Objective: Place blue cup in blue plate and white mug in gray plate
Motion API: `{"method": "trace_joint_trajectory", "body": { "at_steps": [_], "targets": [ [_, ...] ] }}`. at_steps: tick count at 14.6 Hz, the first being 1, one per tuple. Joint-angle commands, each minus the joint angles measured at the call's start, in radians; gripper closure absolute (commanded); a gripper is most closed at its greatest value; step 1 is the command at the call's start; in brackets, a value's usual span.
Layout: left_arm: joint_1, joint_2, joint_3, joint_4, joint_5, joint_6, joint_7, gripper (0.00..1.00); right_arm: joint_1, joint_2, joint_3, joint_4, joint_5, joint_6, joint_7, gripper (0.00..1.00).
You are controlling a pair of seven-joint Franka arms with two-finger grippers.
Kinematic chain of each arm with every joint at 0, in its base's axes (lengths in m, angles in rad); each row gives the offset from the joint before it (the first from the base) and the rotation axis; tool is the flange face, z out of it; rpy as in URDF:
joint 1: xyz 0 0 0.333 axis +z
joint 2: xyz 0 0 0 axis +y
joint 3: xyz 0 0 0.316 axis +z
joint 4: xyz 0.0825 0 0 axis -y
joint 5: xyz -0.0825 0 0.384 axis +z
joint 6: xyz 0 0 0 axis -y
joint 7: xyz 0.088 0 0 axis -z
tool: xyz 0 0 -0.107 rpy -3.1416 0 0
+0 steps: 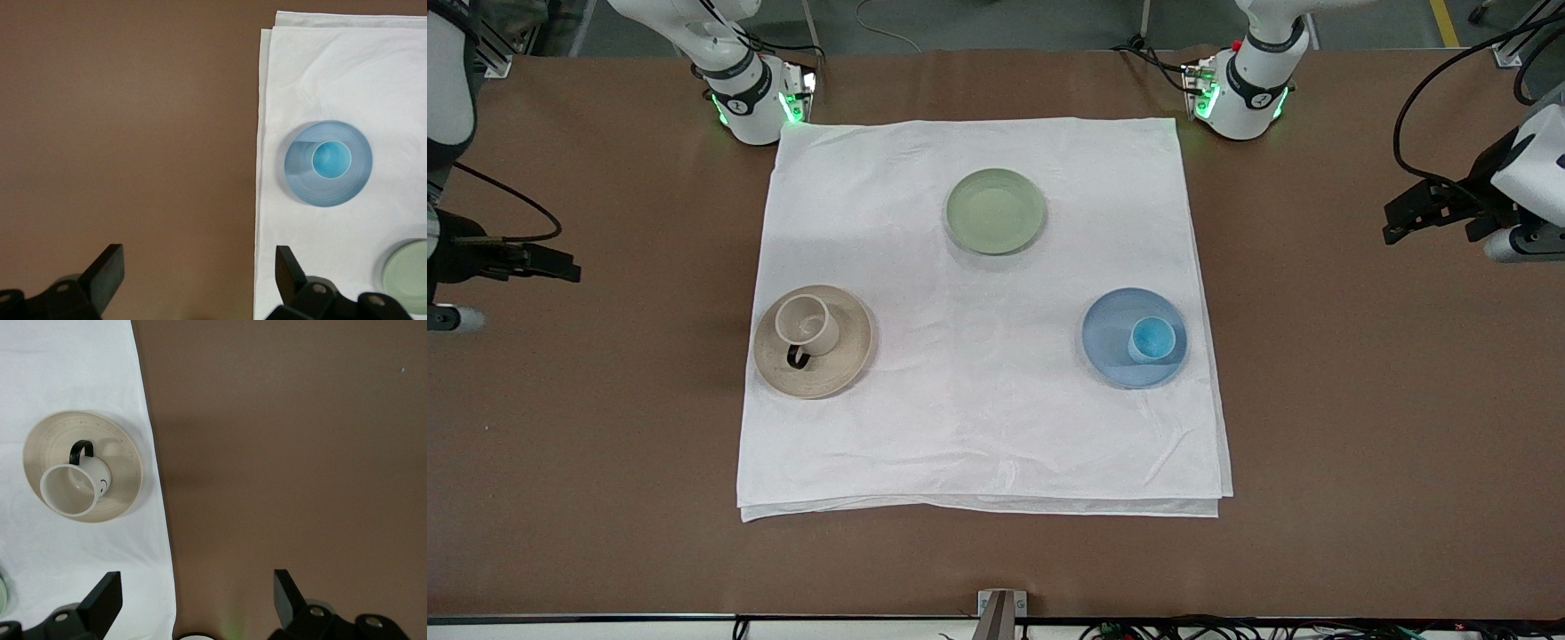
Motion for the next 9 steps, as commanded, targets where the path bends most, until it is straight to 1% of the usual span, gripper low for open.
{"method": "trace_joint_trajectory", "body": {
  "at_steps": [1,4,7,9],
  "targets": [
    [0.007,-0.022,0.004,-0.013,-0.018,0.000,0.027,0.00,-0.014,0.023,0.016,0.092,-0.024,-0.043,-0.001,0.00],
    [0.005,-0.022,0.004,-0.016,-0.018,-0.003,0.025,0.00,-0.002,0.023,0.020,0.109,-0.017,-0.049,0.005,0.00],
    [0.005,-0.025,-0.005,-0.021,-0.018,-0.008,0.025,0.00,0.003,0.021,0.027,0.109,-0.006,-0.107,0.008,0.00],
    [0.004,-0.047,-0.007,-0.051,-0.020,0.000,0.025,0.00,0.001,0.007,0.027,0.106,-0.004,-0.112,0.001,0.00]
  ]
}}
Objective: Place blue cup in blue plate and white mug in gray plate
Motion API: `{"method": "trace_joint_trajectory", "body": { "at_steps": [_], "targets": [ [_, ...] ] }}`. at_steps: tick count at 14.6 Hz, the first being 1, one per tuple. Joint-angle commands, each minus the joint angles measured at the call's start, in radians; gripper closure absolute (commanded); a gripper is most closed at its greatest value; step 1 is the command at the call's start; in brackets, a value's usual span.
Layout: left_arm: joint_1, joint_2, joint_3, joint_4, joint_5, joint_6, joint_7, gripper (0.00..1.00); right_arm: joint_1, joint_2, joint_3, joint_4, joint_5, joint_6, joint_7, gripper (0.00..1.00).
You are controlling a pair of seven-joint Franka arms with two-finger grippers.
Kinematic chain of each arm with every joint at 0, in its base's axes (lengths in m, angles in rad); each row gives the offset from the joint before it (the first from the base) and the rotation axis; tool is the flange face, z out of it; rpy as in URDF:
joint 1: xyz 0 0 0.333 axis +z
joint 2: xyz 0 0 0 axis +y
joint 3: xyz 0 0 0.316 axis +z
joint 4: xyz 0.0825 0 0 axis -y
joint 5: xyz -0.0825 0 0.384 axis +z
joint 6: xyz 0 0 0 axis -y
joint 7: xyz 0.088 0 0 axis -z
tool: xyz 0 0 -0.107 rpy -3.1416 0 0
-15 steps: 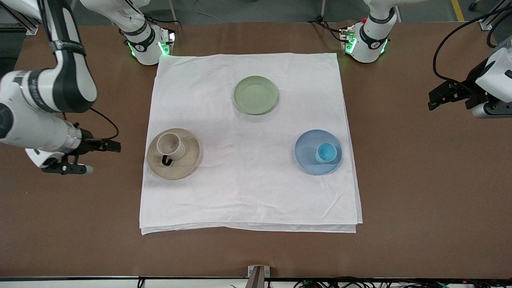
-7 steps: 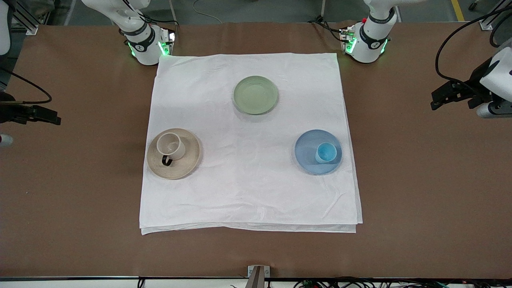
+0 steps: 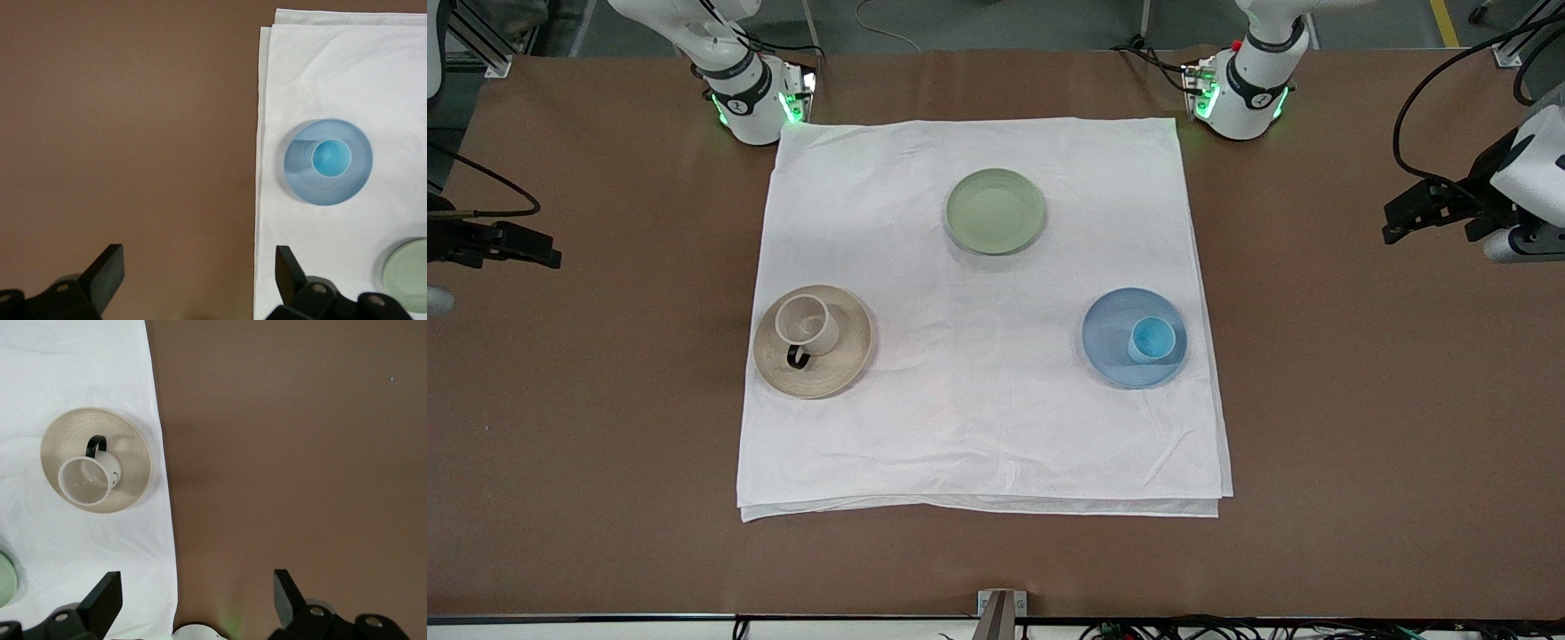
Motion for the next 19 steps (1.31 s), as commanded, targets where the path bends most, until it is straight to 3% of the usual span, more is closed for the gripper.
{"method": "trace_joint_trajectory", "body": {
  "at_steps": [1,3,9,16,19],
  "targets": [
    [0.004,-0.068,-0.002,-0.080,-0.021,0.018,0.023,0.00,-0.010,-0.010,0.003,0.015,0.000,-0.035,0.000,0.00],
    [0.005,-0.114,-0.002,-0.140,-0.021,0.061,0.023,0.00,-0.007,-0.027,0.003,0.001,0.000,-0.057,-0.003,0.00],
    [0.007,-0.107,0.009,-0.097,-0.020,0.032,0.071,0.00,-0.017,-0.207,0.015,-0.223,0.000,0.046,-0.003,0.00],
    [0.004,-0.086,0.009,-0.067,-0.015,0.030,0.052,0.00,-0.048,-0.309,0.061,-0.229,0.000,-0.005,-0.004,0.00],
    [0.004,-0.086,0.007,-0.067,-0.015,0.018,0.054,0.00,-0.048,-0.310,0.061,-0.228,0.000,0.012,-0.004,0.00]
  ]
}}
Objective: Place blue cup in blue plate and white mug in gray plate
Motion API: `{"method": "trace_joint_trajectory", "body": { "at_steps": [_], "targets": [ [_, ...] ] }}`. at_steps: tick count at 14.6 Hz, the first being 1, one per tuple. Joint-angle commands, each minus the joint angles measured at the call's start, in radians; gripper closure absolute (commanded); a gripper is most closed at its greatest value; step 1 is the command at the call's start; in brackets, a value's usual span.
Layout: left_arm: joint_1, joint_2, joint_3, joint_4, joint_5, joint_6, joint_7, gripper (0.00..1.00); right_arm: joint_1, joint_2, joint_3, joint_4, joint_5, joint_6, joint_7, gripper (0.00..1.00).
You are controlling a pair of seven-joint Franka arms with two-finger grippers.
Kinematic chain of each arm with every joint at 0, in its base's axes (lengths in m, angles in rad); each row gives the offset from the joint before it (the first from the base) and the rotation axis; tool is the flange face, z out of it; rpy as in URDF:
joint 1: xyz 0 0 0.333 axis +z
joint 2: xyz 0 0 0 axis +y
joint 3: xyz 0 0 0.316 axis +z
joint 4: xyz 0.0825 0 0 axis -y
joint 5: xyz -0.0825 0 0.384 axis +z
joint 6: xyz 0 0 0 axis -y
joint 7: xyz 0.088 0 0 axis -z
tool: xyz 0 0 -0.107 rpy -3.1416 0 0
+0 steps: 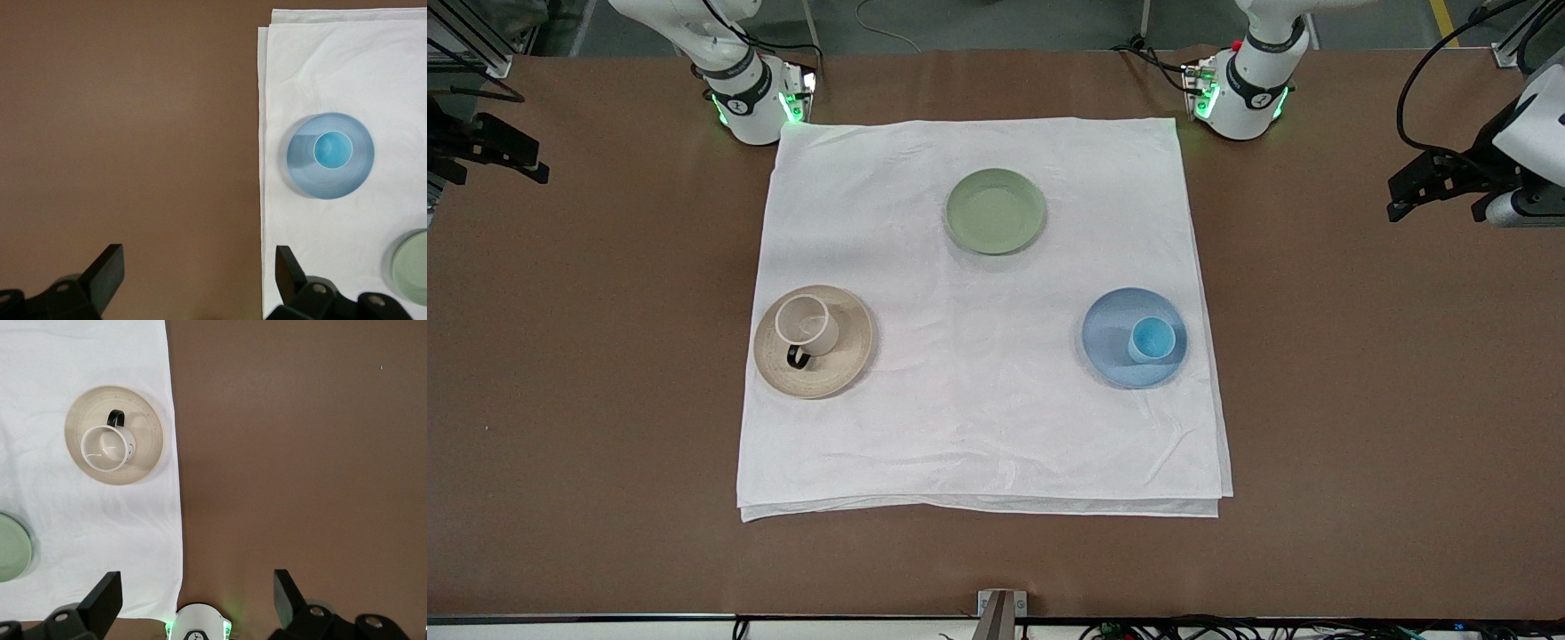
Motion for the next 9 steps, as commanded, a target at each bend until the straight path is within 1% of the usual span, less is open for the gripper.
{"method": "trace_joint_trajectory", "body": {
  "at_steps": [1,9],
  "targets": [
    [0.003,0.007,0.000,0.019,-0.015,-0.014,0.009,0.00,-0.029,-0.027,0.024,-0.040,0.000,0.028,-0.004,0.00],
    [0.003,0.007,-0.002,0.019,-0.010,-0.022,0.009,0.00,-0.026,-0.027,0.024,-0.042,0.012,0.047,-0.004,0.00]
  ]
}}
